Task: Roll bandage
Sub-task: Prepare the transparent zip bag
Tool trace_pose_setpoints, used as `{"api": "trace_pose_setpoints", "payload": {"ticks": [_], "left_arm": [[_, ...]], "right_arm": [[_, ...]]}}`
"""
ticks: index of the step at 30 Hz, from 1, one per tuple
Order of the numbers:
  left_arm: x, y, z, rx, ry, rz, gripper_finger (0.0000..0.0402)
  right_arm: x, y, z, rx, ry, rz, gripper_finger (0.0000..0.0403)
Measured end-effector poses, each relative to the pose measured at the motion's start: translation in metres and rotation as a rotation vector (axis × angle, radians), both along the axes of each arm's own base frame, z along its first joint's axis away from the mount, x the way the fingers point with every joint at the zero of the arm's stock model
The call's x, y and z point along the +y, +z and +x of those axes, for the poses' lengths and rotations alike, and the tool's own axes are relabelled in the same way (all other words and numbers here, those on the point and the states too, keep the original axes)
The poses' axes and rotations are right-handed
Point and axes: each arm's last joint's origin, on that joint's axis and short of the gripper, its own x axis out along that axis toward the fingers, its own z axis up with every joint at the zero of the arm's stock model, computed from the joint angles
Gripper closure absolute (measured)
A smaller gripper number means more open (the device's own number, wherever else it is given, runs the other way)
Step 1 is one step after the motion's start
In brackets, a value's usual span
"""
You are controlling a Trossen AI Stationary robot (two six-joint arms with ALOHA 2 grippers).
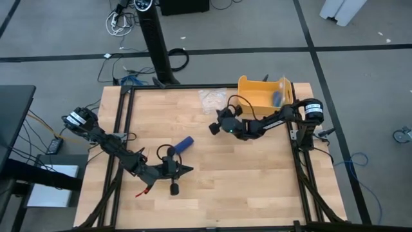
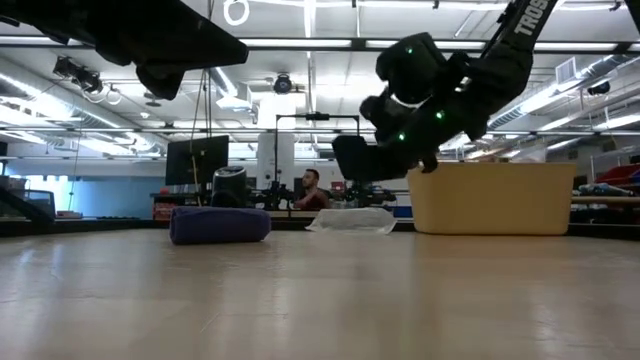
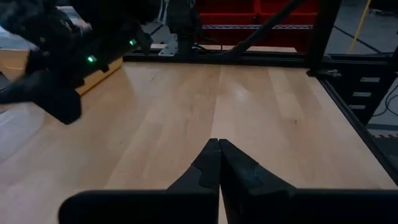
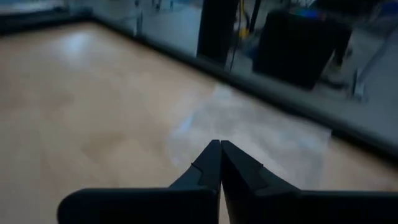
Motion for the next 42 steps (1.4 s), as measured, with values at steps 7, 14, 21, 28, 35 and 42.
{"api": "trace_pose_setpoints", "payload": {"ticks": [7, 14, 21, 28, 35, 42], "left_arm": [[0.002, 0.000, 0.000, -0.018, 0.080, -0.009, 0.0394], [0.008, 0.001, 0.002, -0.041, 0.176, -0.023, 0.0394], [0.011, 0.002, 0.003, -0.049, 0.183, -0.032, 0.0394], [0.009, 0.003, 0.003, -0.058, 0.169, -0.038, 0.0394], [0.009, 0.003, 0.003, -0.058, 0.170, -0.037, 0.0394], [0.009, 0.003, 0.003, -0.056, 0.170, -0.036, 0.0394]], "right_arm": [[-0.053, 0.005, -0.006, -0.094, 0.008, 0.077, 0.0400], [-0.072, -0.001, -0.013, -0.090, 0.036, 0.176, 0.0400], [-0.072, -0.004, -0.014, -0.062, 0.050, 0.194, 0.0400], [-0.057, -0.002, -0.008, -0.070, 0.099, 0.178, 0.0400], [-0.017, 0.012, 0.012, -0.066, 0.256, 0.093, 0.0401], [-0.009, 0.062, 0.049, 0.181, 0.227, 0.108, 0.0401]]}}
